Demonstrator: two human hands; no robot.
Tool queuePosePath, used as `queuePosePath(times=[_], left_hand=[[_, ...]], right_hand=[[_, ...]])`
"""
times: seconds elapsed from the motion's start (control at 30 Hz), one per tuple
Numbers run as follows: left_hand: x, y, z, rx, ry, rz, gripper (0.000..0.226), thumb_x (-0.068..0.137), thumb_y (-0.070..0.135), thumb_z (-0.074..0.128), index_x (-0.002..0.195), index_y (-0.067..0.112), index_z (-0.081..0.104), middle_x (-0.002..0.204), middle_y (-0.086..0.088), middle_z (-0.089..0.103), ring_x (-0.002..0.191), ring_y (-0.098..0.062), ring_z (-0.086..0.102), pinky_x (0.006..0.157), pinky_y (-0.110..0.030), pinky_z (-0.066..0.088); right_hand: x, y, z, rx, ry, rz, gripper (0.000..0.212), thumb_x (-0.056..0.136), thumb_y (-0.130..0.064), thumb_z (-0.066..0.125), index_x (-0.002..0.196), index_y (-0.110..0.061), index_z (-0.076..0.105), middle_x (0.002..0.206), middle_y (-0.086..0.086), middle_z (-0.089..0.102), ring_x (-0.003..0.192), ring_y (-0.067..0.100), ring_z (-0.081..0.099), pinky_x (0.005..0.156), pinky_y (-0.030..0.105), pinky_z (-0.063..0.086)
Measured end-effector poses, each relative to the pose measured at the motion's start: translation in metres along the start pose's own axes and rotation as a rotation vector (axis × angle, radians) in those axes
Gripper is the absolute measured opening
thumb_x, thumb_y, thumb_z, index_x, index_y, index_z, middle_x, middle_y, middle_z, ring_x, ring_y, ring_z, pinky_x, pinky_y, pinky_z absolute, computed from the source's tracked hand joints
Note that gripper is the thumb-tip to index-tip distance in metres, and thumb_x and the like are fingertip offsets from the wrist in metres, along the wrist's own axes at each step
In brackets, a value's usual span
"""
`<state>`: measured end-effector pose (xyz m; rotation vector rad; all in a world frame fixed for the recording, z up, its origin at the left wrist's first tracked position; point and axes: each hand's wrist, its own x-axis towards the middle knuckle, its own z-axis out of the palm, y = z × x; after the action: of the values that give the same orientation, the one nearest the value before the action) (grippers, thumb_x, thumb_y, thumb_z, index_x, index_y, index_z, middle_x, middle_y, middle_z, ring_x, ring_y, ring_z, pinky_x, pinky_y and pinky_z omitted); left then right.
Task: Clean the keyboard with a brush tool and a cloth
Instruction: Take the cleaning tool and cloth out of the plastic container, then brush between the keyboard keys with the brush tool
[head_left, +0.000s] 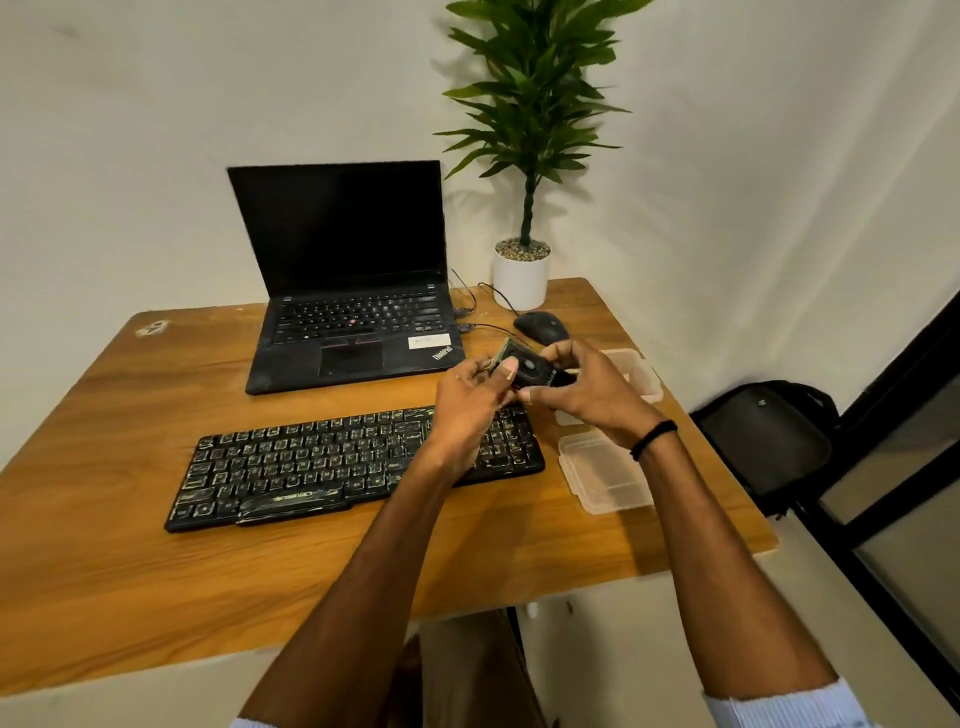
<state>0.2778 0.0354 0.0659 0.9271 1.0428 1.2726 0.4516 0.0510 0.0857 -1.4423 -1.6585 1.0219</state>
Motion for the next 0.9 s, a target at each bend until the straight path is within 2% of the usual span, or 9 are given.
queuePosePath(times=[0.1,0.17,0.3,0.37,0.47,0.53,0.7,0.8,0.9], left_hand=[[-0.008,0.004,-0.03,-0.024,0.04,0.001,0.027,0.097,0.01,0.066,0.124,0.006,0.066,0.112,-0.006,0.076,0.1,-0.012,0.073,0.079,-0.021,0.057],[-0.014,0.006,-0.051,-0.024,0.046,-0.003,0.027,0.096,0.007,0.067,0.122,0.006,0.067,0.11,-0.005,0.077,0.099,-0.012,0.073,0.079,-0.022,0.057],[-0.025,0.008,-0.088,0.002,0.038,-0.005,0.027,0.093,0.005,0.069,0.12,0.006,0.069,0.107,-0.006,0.077,0.092,-0.012,0.072,0.077,-0.023,0.056],[-0.029,0.008,-0.104,0.023,0.037,-0.014,0.033,0.091,0.007,0.071,0.124,0.005,0.067,0.109,-0.011,0.077,0.095,-0.017,0.072,0.079,-0.025,0.057],[-0.033,0.007,-0.127,0.026,0.054,-0.015,0.045,0.086,0.011,0.077,0.129,0.003,0.065,0.116,-0.017,0.074,0.103,-0.026,0.071,0.084,-0.031,0.058],[-0.036,0.008,-0.14,0.033,0.053,-0.001,0.041,0.087,0.009,0.077,0.125,0.003,0.067,0.116,-0.015,0.074,0.107,-0.028,0.071,0.088,-0.035,0.058],[-0.044,0.011,-0.16,0.035,0.056,0.029,0.029,0.086,0.006,0.077,0.114,0.002,0.07,0.104,-0.013,0.077,0.092,-0.021,0.072,0.079,-0.029,0.059],[-0.046,0.011,-0.167,0.053,0.059,0.028,0.027,0.088,0.003,0.076,0.114,0.0,0.07,0.101,-0.012,0.077,0.091,-0.019,0.072,0.078,-0.026,0.059],[-0.046,0.015,-0.171,0.041,0.06,0.027,0.025,0.087,0.003,0.076,0.111,0.001,0.07,0.1,-0.01,0.076,0.092,-0.019,0.072,0.081,-0.027,0.059]], right_hand=[[-0.007,-0.009,0.024,0.368,-0.097,0.072,0.062,0.067,-0.035,0.084,0.12,-0.014,0.06,0.113,0.013,0.069,0.105,0.027,0.067,0.087,0.04,0.057],[-0.01,-0.016,0.043,0.445,-0.111,0.081,0.053,0.074,-0.03,0.079,0.121,-0.009,0.063,0.111,0.017,0.071,0.1,0.029,0.07,0.084,0.039,0.058],[-0.015,-0.023,0.084,0.519,-0.141,0.118,0.036,0.085,-0.02,0.073,0.116,-0.003,0.068,0.108,0.015,0.073,0.101,0.029,0.07,0.086,0.04,0.057],[-0.018,-0.028,0.103,0.541,-0.12,0.171,0.027,0.088,-0.016,0.071,0.113,-0.003,0.07,0.105,0.017,0.074,0.098,0.03,0.071,0.083,0.042,0.057],[-0.023,-0.04,0.133,0.518,-0.072,0.195,0.015,0.095,-0.011,0.063,0.105,-0.006,0.072,0.098,0.017,0.073,0.087,0.028,0.07,0.071,0.04,0.058],[-0.026,-0.048,0.15,0.521,-0.049,0.187,0.013,0.097,-0.01,0.059,0.098,-0.009,0.072,0.093,0.016,0.071,0.082,0.025,0.068,0.063,0.038,0.058],[-0.03,-0.059,0.18,0.482,0.001,0.171,0.015,0.097,-0.006,0.056,0.093,-0.006,0.07,0.089,0.016,0.069,0.082,0.025,0.064,0.074,0.038,0.054],[-0.033,-0.066,0.189,0.52,0.048,0.223,0.019,0.096,-0.003,0.056,0.083,-0.007,0.069,0.081,0.013,0.067,0.075,0.022,0.062,0.069,0.035,0.052],[-0.035,-0.07,0.194,0.567,0.082,0.24,0.016,0.095,-0.002,0.057,0.087,-0.006,0.07,0.086,0.015,0.069,0.078,0.025,0.064,0.072,0.038,0.053]])
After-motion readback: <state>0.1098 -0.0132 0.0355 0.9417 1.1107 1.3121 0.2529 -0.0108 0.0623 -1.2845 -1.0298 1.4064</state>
